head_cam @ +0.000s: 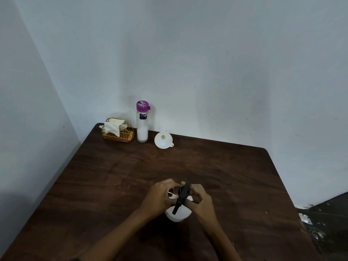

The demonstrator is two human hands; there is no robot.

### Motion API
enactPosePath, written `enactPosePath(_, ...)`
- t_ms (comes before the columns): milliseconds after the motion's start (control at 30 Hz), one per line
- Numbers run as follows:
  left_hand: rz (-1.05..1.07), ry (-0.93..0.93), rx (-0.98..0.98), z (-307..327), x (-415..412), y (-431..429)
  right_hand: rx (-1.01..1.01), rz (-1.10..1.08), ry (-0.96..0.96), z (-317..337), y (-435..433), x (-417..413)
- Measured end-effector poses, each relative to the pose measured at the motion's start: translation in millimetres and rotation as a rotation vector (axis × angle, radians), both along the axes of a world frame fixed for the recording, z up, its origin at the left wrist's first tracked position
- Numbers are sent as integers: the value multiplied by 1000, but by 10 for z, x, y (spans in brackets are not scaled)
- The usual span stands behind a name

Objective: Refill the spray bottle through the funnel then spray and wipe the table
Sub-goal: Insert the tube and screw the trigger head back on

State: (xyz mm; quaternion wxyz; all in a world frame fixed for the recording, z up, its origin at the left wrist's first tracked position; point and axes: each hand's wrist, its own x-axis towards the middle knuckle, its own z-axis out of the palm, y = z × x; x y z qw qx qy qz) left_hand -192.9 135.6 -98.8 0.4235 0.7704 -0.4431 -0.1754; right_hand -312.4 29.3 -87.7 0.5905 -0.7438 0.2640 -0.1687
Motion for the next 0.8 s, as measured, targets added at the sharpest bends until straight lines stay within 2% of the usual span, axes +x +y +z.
enactPosePath(400,-7,8,-39,24,11,11,-164,-140,48,-73,76,172)
enactPosePath(567,-29,30,-10,31,24,-3,51,-29,8,-36,9,68)
enactPosePath(667,-21,33,-5,20,22,-5,47,32,-5,-15,-59,-24)
enactPosePath(800,-7,-9,-12,7,8,-1,25,-45,-11,-13,-17,-16)
